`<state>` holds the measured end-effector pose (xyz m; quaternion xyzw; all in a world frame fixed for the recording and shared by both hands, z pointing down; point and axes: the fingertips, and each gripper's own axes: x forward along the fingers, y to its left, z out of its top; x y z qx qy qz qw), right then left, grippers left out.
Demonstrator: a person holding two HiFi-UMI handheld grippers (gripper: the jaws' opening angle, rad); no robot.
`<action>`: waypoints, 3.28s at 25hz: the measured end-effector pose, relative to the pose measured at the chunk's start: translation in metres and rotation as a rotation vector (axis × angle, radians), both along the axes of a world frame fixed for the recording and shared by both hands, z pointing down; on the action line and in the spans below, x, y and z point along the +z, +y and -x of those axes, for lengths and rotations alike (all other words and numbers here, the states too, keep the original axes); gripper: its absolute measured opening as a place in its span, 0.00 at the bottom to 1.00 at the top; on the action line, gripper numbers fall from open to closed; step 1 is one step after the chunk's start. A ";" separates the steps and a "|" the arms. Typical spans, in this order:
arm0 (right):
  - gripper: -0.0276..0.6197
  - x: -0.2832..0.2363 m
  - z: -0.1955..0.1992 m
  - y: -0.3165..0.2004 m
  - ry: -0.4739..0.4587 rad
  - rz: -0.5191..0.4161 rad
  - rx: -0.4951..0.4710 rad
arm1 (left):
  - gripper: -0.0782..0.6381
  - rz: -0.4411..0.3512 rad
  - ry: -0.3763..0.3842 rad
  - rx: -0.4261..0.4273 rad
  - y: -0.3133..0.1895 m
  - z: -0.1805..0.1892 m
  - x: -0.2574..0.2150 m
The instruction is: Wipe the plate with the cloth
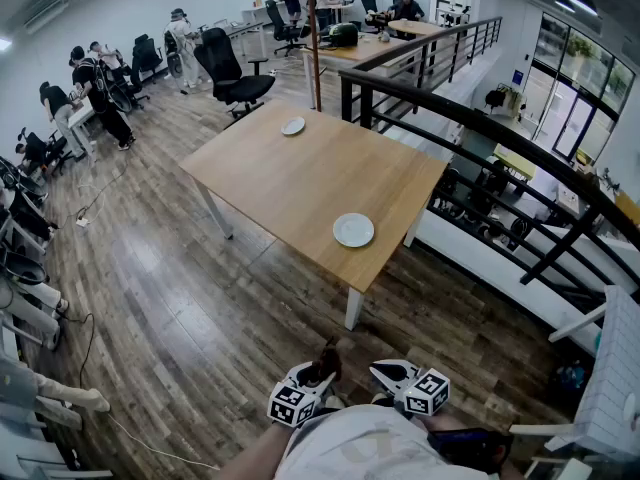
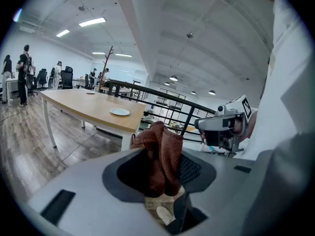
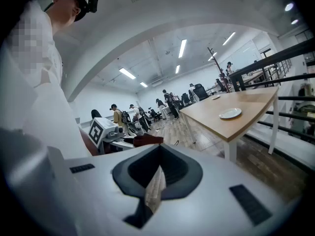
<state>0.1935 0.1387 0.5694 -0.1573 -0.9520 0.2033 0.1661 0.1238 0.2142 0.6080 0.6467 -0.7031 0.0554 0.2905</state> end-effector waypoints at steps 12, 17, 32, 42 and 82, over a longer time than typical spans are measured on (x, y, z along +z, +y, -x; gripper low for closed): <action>0.06 -0.008 0.010 -0.024 -0.014 0.024 0.084 | 0.34 -0.010 -0.002 -0.019 -0.002 0.010 -0.006; 0.06 -0.010 0.007 -0.026 0.005 -0.010 0.087 | 0.34 -0.018 0.005 -0.008 -0.004 0.007 -0.010; 0.06 -0.001 0.028 -0.034 0.064 -0.068 0.116 | 0.34 -0.015 0.010 -0.032 0.012 0.036 -0.001; 0.06 0.008 0.080 -0.051 0.063 -0.037 0.106 | 0.34 0.022 0.010 -0.094 0.018 0.083 0.007; 0.06 0.028 0.265 -0.301 0.061 0.113 0.159 | 0.35 0.161 -0.082 -0.023 -0.239 0.281 -0.004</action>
